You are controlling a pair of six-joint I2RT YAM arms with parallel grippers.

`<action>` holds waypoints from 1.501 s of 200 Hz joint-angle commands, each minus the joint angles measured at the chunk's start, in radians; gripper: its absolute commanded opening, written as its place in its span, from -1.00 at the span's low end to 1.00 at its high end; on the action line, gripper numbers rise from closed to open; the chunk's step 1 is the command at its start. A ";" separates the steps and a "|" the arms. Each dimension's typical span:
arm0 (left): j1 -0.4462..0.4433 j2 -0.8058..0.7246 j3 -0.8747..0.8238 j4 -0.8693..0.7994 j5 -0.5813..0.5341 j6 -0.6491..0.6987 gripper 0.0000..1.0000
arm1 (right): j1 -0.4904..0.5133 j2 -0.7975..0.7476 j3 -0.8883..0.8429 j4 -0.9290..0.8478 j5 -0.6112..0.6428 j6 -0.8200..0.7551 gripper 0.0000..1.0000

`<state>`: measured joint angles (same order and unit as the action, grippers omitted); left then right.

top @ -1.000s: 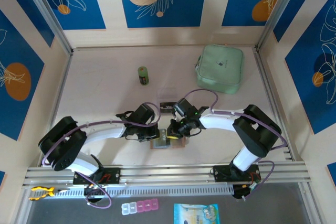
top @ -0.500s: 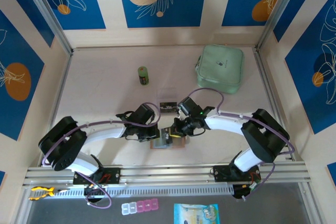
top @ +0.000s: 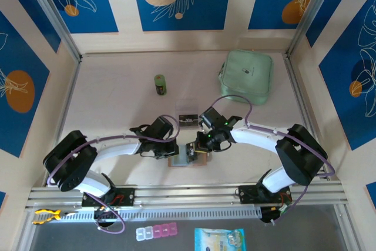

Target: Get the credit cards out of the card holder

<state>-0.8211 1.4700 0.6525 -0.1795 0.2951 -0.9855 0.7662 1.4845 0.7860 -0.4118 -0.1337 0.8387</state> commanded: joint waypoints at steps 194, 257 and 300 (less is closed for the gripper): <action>-0.004 0.004 -0.033 -0.011 -0.013 0.007 -0.88 | 0.059 0.013 0.061 -0.077 0.041 0.031 -0.84; -0.005 -0.036 -0.007 -0.032 -0.025 0.013 -0.83 | 0.027 -0.055 0.113 -0.192 0.086 -0.065 -0.96; -0.003 -0.059 -0.011 -0.033 -0.036 0.007 -0.77 | -0.014 -0.085 0.175 -0.273 0.091 -0.289 -1.00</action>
<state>-0.8211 1.4448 0.6441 -0.1844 0.2817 -0.9855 0.7704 1.4273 0.9138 -0.5995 -0.0479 0.7143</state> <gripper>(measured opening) 0.109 0.063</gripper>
